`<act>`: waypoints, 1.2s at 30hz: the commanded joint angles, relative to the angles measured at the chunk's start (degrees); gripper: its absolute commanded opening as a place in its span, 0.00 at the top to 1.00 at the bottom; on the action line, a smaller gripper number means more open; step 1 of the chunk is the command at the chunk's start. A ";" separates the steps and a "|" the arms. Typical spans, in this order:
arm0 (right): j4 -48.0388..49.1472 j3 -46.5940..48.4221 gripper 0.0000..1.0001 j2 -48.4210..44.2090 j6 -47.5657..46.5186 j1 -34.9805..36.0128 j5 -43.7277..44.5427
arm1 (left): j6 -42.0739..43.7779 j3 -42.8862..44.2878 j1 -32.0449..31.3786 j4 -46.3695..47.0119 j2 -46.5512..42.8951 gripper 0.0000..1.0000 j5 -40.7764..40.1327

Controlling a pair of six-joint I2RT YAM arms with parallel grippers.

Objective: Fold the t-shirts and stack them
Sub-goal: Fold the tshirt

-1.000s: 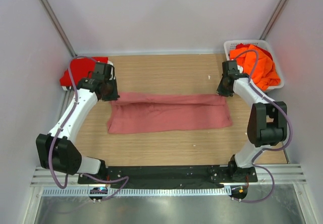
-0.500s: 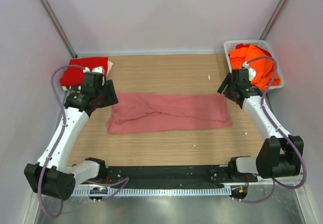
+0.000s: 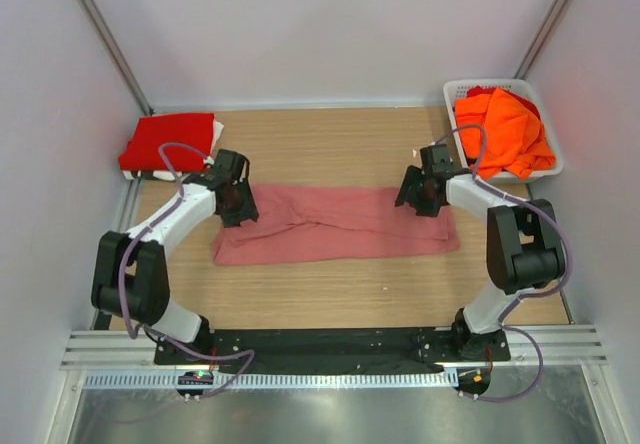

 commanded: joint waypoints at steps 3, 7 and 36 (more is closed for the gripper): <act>2.68 -3.40 0.33 4.11 1.17 3.02 -1.73 | -2.81 0.91 -0.80 6.13 10.05 0.55 -2.69; 4.79 -9.20 0.32 3.16 3.45 6.35 -3.57 | -1.94 7.31 -0.80 6.22 19.29 0.58 -3.66; -7.62 5.64 0.20 -13.13 10.94 38.20 12.70 | 12.74 70.66 -8.00 -20.92 26.48 0.00 -2.15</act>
